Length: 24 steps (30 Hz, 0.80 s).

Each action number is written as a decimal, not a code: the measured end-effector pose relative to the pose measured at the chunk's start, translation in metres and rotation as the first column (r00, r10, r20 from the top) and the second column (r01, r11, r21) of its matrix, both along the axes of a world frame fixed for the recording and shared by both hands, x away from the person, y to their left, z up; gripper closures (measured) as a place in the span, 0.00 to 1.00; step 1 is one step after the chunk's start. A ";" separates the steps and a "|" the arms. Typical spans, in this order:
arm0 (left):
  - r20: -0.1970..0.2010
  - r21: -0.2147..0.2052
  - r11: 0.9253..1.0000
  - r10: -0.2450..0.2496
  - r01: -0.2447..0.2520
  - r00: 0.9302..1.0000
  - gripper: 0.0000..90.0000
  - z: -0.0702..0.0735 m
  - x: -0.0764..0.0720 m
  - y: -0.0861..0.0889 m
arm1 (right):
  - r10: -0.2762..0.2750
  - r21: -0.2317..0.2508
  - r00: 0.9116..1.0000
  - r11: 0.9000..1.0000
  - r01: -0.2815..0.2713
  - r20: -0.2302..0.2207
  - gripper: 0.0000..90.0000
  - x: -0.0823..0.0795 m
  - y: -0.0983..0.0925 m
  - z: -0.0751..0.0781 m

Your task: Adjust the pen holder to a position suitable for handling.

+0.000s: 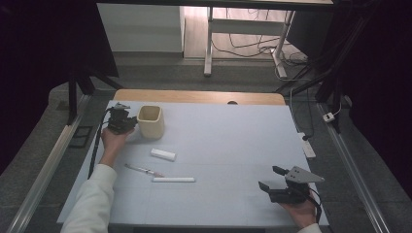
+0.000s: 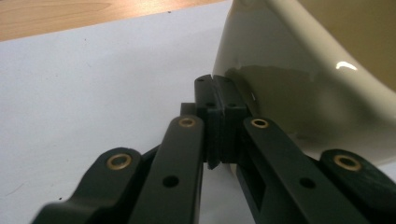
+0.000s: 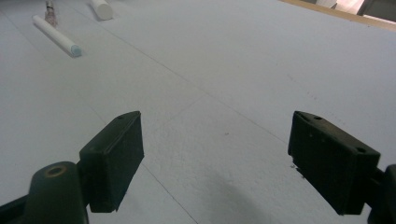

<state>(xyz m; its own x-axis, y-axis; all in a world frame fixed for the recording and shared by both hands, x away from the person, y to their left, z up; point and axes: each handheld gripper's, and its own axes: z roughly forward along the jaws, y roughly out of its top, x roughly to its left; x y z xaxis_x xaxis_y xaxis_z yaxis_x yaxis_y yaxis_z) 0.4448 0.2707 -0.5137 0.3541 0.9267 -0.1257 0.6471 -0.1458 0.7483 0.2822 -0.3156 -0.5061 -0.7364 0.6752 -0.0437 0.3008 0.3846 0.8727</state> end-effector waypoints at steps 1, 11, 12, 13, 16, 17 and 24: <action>0.000 0.002 1.000 -0.001 0.001 1.000 0.99 0.000 0.000 0.000 | 0.000 0.000 1.000 1.000 0.000 0.000 0.20 0.000 0.000 0.000; 0.003 -0.015 1.000 0.000 0.000 1.000 0.99 0.002 0.001 -0.002 | 0.004 0.001 1.000 1.000 -0.004 0.000 0.20 0.001 0.001 0.000; 0.004 -0.019 1.000 -0.001 0.001 1.000 0.99 0.002 0.001 -0.003 | 0.004 0.000 1.000 1.000 -0.004 0.000 0.20 0.001 0.001 0.000; 0.007 -0.023 1.000 -0.002 0.002 1.000 0.99 0.003 0.001 -0.004 | 0.004 0.001 1.000 1.000 -0.004 0.000 0.20 0.001 0.001 0.000; 0.017 -0.020 1.000 -0.006 0.007 1.000 0.99 0.005 0.001 -0.007 | 0.002 -0.001 1.000 1.000 -0.002 0.001 0.20 0.001 0.002 0.000; 0.021 -0.005 1.000 -0.007 0.007 1.000 0.99 0.006 0.001 -0.009 | 0.002 -0.001 1.000 1.000 -0.002 0.001 0.20 0.001 0.002 0.000; 0.008 0.007 1.000 -0.015 0.015 1.000 0.99 0.006 0.002 -0.007 | 0.004 0.002 1.000 1.000 -0.004 0.001 0.20 0.000 0.001 0.000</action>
<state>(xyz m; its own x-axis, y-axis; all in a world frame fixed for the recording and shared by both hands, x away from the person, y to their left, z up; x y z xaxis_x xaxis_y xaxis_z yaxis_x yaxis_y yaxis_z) 0.4467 0.2636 -0.5077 0.3690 0.9221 -0.1167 0.6385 -0.1602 0.7528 0.2826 -0.3143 -0.5057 -0.7392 0.6722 -0.0428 0.2984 0.3838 0.8739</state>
